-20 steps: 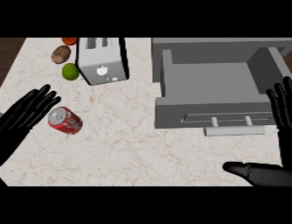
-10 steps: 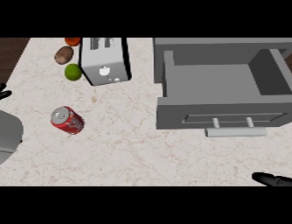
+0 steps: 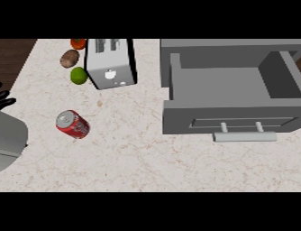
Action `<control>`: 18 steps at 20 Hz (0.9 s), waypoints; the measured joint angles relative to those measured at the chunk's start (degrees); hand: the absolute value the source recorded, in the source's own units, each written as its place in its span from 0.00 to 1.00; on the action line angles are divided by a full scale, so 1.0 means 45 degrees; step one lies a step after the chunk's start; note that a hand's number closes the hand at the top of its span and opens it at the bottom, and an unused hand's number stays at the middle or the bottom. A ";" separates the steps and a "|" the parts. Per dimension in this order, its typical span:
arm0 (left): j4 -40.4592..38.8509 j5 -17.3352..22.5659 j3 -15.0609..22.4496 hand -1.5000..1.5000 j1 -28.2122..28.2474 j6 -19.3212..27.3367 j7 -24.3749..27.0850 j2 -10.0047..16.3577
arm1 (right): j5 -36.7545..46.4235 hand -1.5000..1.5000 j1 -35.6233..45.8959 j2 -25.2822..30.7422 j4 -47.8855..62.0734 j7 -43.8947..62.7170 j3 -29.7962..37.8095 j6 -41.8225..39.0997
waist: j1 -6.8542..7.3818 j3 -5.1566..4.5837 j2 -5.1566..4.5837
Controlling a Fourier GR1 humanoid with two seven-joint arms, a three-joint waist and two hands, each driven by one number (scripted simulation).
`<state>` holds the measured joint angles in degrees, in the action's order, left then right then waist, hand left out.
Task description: Pick up the can, place it into the drawer and close the drawer
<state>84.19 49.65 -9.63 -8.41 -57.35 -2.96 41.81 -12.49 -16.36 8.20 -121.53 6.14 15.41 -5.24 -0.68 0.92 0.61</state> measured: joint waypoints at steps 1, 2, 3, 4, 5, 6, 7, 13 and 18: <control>-0.0049 0.0181 0.0087 0.00 0.0021 0.0118 -0.0166 0.0070 | -0.0120 0.00 -0.0145 0.0029 -0.0005 -0.0091 0.0107 -0.0142 | -0.0012 0.0015 0.0021; -0.0093 0.0432 0.0192 0.00 0.0050 0.0167 -0.0320 0.0158 | -0.0333 0.00 -0.0211 0.0135 -0.0053 -0.0085 0.0285 -0.0282 | -0.0023 0.0034 0.0037; -0.0116 0.0777 0.0333 0.00 0.0080 0.0241 -0.0511 0.0283 | -0.0380 0.00 -0.0313 0.0141 -0.0081 -0.0118 0.0319 -0.0373 | -0.0027 0.0045 0.0047; -0.0153 0.1121 0.0467 0.00 0.0123 0.0290 -0.0684 0.0407 | -0.0529 0.00 -0.0399 0.0178 -0.0042 -0.0209 0.0441 -0.0508 | -0.0041 0.0066 0.0059; -0.0176 0.1431 0.0588 0.00 0.0147 0.0330 -0.0836 0.0510 | -0.0603 0.00 -0.0450 0.0218 -0.0029 -0.0252 0.0533 -0.0593 | -0.0042 0.0082 0.0065; -0.0226 0.1712 0.0725 0.00 0.0152 0.0397 -0.1013 0.0620 | -0.0609 0.00 -0.0382 0.0234 -0.0018 -0.0229 0.0540 -0.0597 | -0.0040 0.0097 0.0072; -0.0216 0.2074 0.0866 0.00 0.0174 0.0621 -0.1244 0.0755 | -0.0682 0.00 -0.0433 0.0268 -0.0086 -0.0184 0.0625 -0.0631 | -0.0037 0.0090 0.0079; -0.0296 0.3527 0.1457 0.00 0.0242 0.1303 -0.2394 0.1308 | -0.1353 0.00 -0.1083 0.0373 -0.0182 -0.0502 0.1276 -0.1293 | -0.0057 0.0094 0.0127; -0.0353 0.3699 0.1626 0.00 0.0121 0.1816 -0.3060 0.1377 | -0.1769 0.00 -0.1351 0.0455 -0.0161 -0.0532 0.1687 -0.1732 | 0.0012 0.0076 0.0137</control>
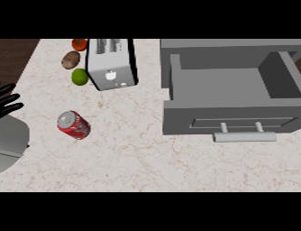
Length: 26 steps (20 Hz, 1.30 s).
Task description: Pick up the can, place it into the drawer and close the drawer
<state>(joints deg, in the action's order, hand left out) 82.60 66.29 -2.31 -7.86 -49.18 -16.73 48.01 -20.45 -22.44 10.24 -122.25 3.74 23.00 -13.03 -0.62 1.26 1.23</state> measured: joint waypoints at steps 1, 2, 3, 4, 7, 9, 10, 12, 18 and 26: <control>-0.0062 -0.0216 -0.0033 0.00 -0.0026 0.0176 -0.0044 -0.0068 | -0.0083 0.00 -0.0060 0.0000 0.0055 -0.0092 0.0090 -0.0116 | -0.0006 0.0011 0.0021; -0.0103 -0.0323 -0.0034 0.00 -0.0063 0.0320 -0.0133 -0.0106 | -0.0067 0.00 -0.0061 -0.0036 0.0027 -0.0089 0.0100 -0.0118 | 0.0005 0.0014 0.0033; -0.0075 -0.0409 -0.0054 0.00 -0.0079 0.0406 -0.0214 -0.0131 | -0.0145 0.00 -0.0102 -0.0053 -0.0065 -0.0031 0.0172 -0.0132 | 0.0023 0.0001 0.0026; -0.0082 -0.0504 -0.0079 0.00 -0.0092 0.0481 -0.0273 -0.0164 | -0.0205 0.00 -0.0187 -0.0025 -0.0066 -0.0077 0.0286 -0.0241 | 0.0026 0.0000 0.0029; -0.0158 -0.1453 -0.0241 0.00 -0.0123 0.0559 -0.0177 -0.0398 | -0.0148 0.00 -0.0380 -0.0156 -0.0023 -0.0225 0.0302 -0.0454 | 0.0026 0.0022 0.0041; -0.0211 -0.2047 -0.0363 0.00 -0.0120 0.0699 -0.0108 -0.0541 | -0.0343 0.00 -0.0368 -0.0023 0.0094 -0.0243 0.0477 -0.0641 | 0.0005 0.0038 0.0057; -0.0226 -0.2305 -0.0404 0.00 -0.0102 0.0669 -0.0072 -0.0589 | -0.0428 0.00 -0.0406 -0.0013 0.0101 -0.0249 0.0513 -0.0730 | -0.0010 0.0048 0.0061; -0.0260 -0.2897 -0.0491 0.00 -0.0085 0.0752 0.0059 -0.0827 | -0.0639 0.00 -0.0492 0.0049 0.0034 -0.0210 0.0659 -0.0863 | -0.0054 0.0032 0.0048; -0.1537 -0.4621 -0.0319 0.00 -0.0749 0.0611 0.0900 -0.2346 | -0.0787 0.00 -0.0547 0.0022 0.0239 -0.0330 0.0973 -0.1091 | -0.0184 -0.0161 -0.0185; -0.5773 -0.8493 -0.0633 0.00 -0.2519 -0.0145 0.3903 -0.3995 | -0.1100 0.00 -0.0658 -0.0036 0.0161 -0.0213 0.1593 -0.1544 | -0.0175 -0.0282 -0.0314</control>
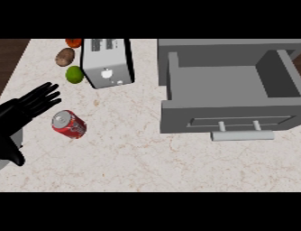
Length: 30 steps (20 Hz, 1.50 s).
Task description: Pick up the can, place it into the drawer and close the drawer
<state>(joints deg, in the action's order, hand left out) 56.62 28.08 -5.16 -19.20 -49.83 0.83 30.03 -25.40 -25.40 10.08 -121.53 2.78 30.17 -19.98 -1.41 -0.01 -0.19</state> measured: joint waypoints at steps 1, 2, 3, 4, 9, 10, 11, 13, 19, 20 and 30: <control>-0.0492 -0.0481 -0.0043 0.00 -0.0216 0.0006 0.0449 -0.0129 | -0.0121 0.00 0.0054 0.0021 -0.0113 0.0221 0.0060 0.0058 | 0.0006 -0.0004 -0.0004; -0.0879 -0.0790 -0.0117 0.00 -0.0292 -0.0088 0.0790 -0.0138 | -0.0172 0.00 -0.0115 -0.0077 -0.0106 0.0157 0.0184 -0.0107 | 0.0020 -0.0010 -0.0001; -0.1275 -0.1329 -0.0078 0.00 -0.0394 -0.0050 0.1270 -0.0271 | -0.0271 0.00 -0.0128 -0.0078 -0.0126 0.0213 0.0271 -0.0183 | 0.0021 -0.0009 -0.0003; -0.1643 -0.1689 -0.0116 0.00 -0.0450 -0.0063 0.1666 -0.0295 | -0.0399 0.00 -0.0187 -0.0132 -0.0393 0.0406 0.0317 -0.0167 | 0.0030 -0.0009 -0.0004; -0.4071 -0.3562 -0.0123 0.00 -0.1404 0.0421 0.3447 -0.0299 | -0.0369 0.00 -0.0239 -0.0334 -0.0347 0.0288 0.0484 -0.0588 | -0.0050 -0.0028 -0.0043; -0.4477 -0.3869 -0.0071 0.00 -0.1545 0.0526 0.3735 -0.0327 | -0.0285 0.00 -0.0316 -0.0452 -0.0440 0.0238 0.0507 -0.0656 | -0.0052 -0.0026 -0.0044; -0.4849 -0.4170 -0.0022 0.00 -0.1602 0.0616 0.4081 -0.0284 | -0.0324 0.00 -0.0360 -0.0515 -0.0532 0.0279 0.0559 -0.0677 | -0.0058 -0.0027 -0.0047; -0.5510 -0.4722 0.0141 0.00 -0.1782 0.0835 0.4663 -0.0302 | -0.0364 0.00 -0.0310 -0.0524 -0.0467 0.0297 0.0660 -0.0756 | -0.0075 -0.0031 -0.0059; -0.7101 -0.5645 0.0462 0.00 -0.2150 0.1357 0.5645 -0.0489 | -0.0368 0.00 -0.0321 -0.0657 -0.0492 0.0272 0.0872 -0.1041 | -0.0121 -0.0039 -0.0082; -0.7366 -0.5730 0.0475 0.00 -0.2300 0.1451 0.5721 -0.0553 | -0.0402 0.00 -0.0235 -0.0561 -0.0346 0.0280 0.0949 -0.1089 | -0.0131 -0.0042 -0.0091; -0.8711 -0.6262 0.0733 0.00 -0.2813 0.1859 0.6466 -0.1141 | -0.0529 0.00 -0.0197 -0.0735 -0.0576 0.0598 0.1019 -0.1209 | -0.0169 -0.0041 -0.0105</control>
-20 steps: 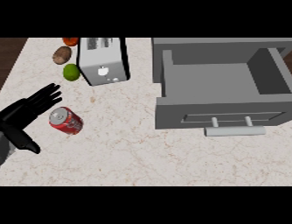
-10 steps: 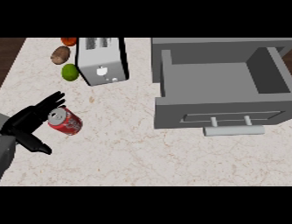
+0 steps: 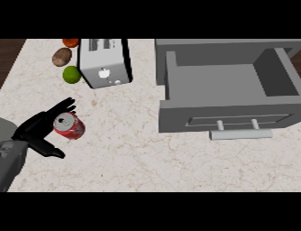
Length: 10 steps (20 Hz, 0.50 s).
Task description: Pick up the can, place it into the drawer and close the drawer
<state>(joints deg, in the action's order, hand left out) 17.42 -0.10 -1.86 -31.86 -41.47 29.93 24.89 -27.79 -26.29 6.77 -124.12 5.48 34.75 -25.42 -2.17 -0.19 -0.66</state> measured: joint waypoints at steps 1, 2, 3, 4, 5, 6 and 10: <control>-0.0156 0.0035 -0.0047 0.00 -0.0124 -0.0034 -0.0052 -0.0018 | -0.0040 0.00 0.0046 0.0025 0.0040 -0.0009 0.0049 -0.0016 | -0.0021 0.0000 -0.0008; -0.0270 0.0074 -0.0094 0.00 -0.0152 -0.0036 -0.0029 -0.0057 | -0.0107 0.00 -0.0001 0.0046 -0.0006 0.0033 0.0079 -0.0074 | -0.0038 0.0001 -0.0010; -0.0360 0.0129 -0.0148 0.00 -0.0239 -0.0004 -0.0072 -0.0164 | -0.0272 0.00 -0.0094 0.0050 -0.0222 0.0229 0.0109 -0.0033 | -0.0054 0.0005 -0.0004; -0.0458 0.0169 -0.0187 0.00 -0.0326 -0.0048 -0.0137 -0.0208 | -0.0273 0.00 -0.0129 0.0019 -0.0373 0.0368 0.0061 -0.0001 | -0.0049 0.0006 0.0000; -0.0555 0.0214 -0.0230 1.00 -0.0374 -0.0113 -0.0187 -0.0231 | -0.0366 0.00 -0.0141 0.0048 -0.0334 0.0389 0.0096 -0.0073 | -0.0048 0.0008 0.0004; -0.0642 0.0265 -0.0279 1.00 -0.0422 -0.0161 -0.0228 -0.0279 | -0.0347 0.00 -0.0231 -0.0044 -0.0421 0.0366 0.0090 -0.0133 | -0.0052 0.0011 0.0007; -0.0775 0.0403 -0.0323 1.00 -0.0643 -0.0674 -0.0593 -0.0444 | -0.0582 0.00 -0.0306 -0.0019 -0.0459 0.0473 0.0270 -0.0201 | -0.0049 0.0019 0.0017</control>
<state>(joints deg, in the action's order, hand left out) 13.93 1.71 -3.32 -34.75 -44.50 27.26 22.89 -30.41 -27.66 6.69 -126.19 7.60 35.97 -26.33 -2.39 -0.11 -0.58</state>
